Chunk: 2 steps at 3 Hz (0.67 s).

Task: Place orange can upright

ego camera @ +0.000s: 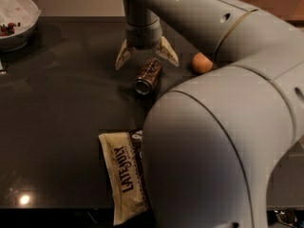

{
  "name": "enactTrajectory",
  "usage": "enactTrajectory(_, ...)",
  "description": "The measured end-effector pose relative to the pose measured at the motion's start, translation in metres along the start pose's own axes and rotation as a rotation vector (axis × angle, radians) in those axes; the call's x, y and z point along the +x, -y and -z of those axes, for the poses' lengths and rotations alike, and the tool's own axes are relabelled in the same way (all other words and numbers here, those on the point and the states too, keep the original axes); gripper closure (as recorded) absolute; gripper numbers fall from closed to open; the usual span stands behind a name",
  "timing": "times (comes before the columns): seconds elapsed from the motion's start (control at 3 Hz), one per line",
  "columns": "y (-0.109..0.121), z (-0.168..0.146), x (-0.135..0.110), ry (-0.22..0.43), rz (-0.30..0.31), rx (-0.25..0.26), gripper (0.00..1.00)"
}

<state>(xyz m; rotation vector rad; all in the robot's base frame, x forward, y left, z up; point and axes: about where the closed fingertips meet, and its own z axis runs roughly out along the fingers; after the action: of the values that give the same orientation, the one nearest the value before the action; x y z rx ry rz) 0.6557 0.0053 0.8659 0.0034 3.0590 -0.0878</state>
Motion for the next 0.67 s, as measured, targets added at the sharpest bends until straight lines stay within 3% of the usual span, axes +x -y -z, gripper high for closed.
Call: enactTrajectory(0.67, 0.0006, -0.0210, -0.0007, -0.035, -0.070, -0.019, 0.00)
